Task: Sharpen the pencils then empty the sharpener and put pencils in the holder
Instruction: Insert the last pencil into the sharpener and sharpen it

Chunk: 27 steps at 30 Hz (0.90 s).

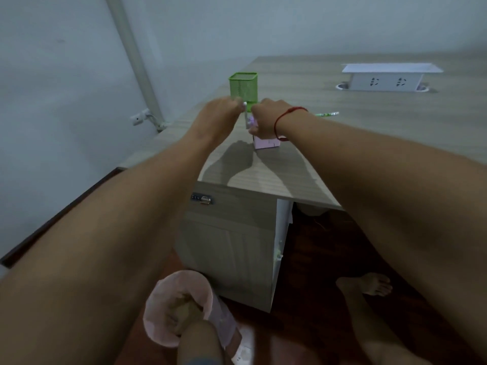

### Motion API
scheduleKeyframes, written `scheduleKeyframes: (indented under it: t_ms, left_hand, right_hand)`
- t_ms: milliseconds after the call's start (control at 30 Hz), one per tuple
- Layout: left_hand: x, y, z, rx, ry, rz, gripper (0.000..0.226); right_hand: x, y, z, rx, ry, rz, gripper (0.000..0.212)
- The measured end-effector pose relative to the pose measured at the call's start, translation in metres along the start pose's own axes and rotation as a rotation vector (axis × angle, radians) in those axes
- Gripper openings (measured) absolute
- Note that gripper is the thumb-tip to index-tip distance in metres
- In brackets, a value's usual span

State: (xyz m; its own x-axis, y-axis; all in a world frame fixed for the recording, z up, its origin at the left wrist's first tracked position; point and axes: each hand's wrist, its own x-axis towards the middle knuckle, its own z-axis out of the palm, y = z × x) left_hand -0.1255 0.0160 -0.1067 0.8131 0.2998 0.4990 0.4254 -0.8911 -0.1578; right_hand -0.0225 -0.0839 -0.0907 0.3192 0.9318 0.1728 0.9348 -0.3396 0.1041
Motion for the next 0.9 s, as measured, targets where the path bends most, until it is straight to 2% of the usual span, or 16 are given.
scheduleKeyframes:
  t_ms: [67,167,300,433,533,633,733,800,900]
  left_hand:
    - [-0.009,0.001,0.0,-0.015,0.019,0.046,0.02]
    - [-0.027,0.018,0.002,-0.055,-0.055,0.085,0.024]
    - [-0.049,0.025,0.017,-0.052,-0.23,-0.026,0.027]
    - [-0.035,0.018,0.027,-0.057,-0.382,-0.148,0.027]
    - [-0.018,0.011,0.031,-0.052,-0.366,-0.256,0.03]
    - [0.0,0.012,0.035,-0.08,-0.369,-0.267,0.03]
    - [-0.004,0.014,0.043,-0.071,-0.363,-0.251,0.024]
    - [-0.007,0.007,0.046,-0.092,-0.352,-0.276,0.02]
    - [-0.008,0.007,0.048,-0.164,-0.329,-0.274,0.022]
  right_hand:
    - [0.002,-0.001,-0.002,-0.014,0.0,0.01,0.038]
    - [0.003,0.004,-0.001,-0.037,-0.016,0.04,0.039]
    - [0.002,-0.001,0.007,0.003,0.002,0.004,0.04]
    - [0.002,-0.004,0.016,0.047,0.034,-0.016,0.041]
    - [0.004,-0.009,0.017,0.064,0.038,-0.038,0.041]
    - [0.008,0.006,0.016,0.052,0.012,-0.026,0.046]
    - [0.007,0.025,0.014,0.252,0.005,-0.012,0.053]
    - [0.006,0.037,0.013,0.401,0.055,0.053,0.047]
    - [0.001,0.051,0.023,0.421,-0.021,0.189,0.049]
